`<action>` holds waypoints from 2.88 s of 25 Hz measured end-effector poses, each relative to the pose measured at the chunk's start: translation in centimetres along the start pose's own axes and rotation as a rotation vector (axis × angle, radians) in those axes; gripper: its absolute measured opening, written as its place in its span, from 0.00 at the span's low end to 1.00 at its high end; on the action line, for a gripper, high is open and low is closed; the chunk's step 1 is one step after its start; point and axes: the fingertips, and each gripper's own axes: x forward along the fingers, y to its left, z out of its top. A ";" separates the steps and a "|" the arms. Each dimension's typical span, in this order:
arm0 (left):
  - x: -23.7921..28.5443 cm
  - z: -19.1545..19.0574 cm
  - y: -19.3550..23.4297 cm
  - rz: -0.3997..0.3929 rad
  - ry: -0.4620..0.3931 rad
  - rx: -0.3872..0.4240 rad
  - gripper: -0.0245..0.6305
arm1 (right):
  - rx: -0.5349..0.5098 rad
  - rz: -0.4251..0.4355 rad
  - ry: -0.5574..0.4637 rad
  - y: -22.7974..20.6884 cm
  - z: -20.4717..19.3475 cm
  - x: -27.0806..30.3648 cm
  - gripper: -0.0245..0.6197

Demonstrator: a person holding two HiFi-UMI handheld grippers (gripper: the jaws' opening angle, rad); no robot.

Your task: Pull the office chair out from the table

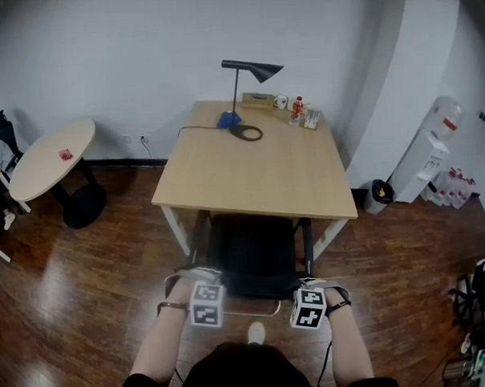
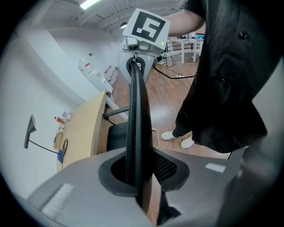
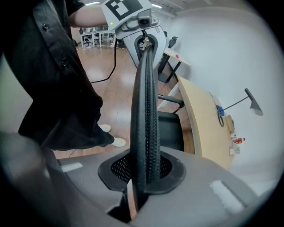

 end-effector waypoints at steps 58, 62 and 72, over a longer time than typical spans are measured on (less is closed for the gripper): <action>-5.1 3.7 -14.9 -0.060 -0.004 -0.022 0.17 | 0.047 0.040 0.014 15.7 0.5 -4.8 0.15; -5.2 3.8 -15.5 -0.064 -0.002 -0.026 0.17 | 0.033 0.055 0.018 16.4 0.5 -4.9 0.15; -5.7 4.0 -17.5 -0.071 0.011 -0.030 0.17 | 0.006 0.052 0.029 18.3 0.8 -5.4 0.15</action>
